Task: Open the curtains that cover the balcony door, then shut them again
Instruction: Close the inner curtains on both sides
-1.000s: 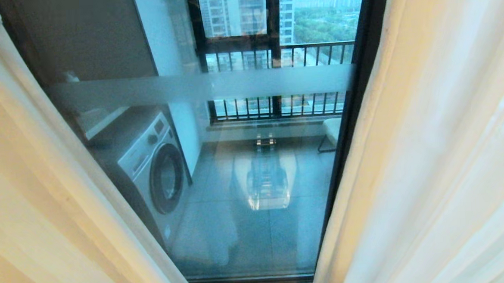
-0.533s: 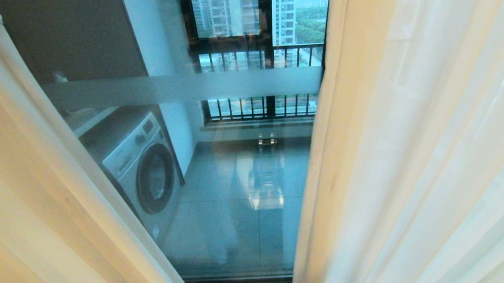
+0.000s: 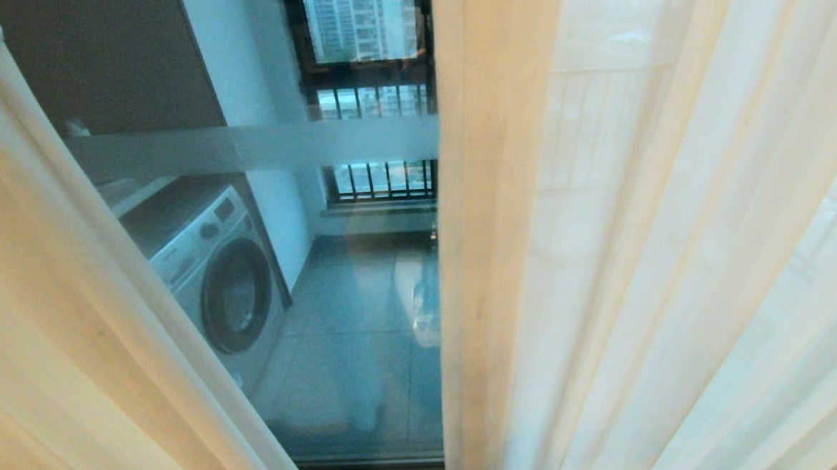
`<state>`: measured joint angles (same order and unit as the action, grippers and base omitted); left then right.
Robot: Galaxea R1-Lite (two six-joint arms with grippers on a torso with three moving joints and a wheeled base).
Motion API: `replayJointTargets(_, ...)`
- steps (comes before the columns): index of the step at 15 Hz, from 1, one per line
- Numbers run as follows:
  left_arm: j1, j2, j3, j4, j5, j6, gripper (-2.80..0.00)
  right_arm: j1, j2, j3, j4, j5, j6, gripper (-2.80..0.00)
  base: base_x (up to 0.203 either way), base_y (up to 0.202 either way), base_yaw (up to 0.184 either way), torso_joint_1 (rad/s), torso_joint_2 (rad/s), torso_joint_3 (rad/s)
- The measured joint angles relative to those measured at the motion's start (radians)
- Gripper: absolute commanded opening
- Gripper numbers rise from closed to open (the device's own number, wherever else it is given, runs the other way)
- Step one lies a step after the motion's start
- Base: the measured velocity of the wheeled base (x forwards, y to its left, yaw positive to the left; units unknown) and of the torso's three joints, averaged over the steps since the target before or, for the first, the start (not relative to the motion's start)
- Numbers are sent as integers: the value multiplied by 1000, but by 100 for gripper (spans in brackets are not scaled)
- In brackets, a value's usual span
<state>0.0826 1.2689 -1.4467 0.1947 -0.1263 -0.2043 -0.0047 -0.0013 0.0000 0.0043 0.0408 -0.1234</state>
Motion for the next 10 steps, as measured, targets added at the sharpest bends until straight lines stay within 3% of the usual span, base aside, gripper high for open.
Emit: replayJointTargets(10, -1, -9, 26, -1, 4, 0, -280, 0, 0, 0, 0, 0, 0, -280, 0, -190, 1, 3, 2, 2)
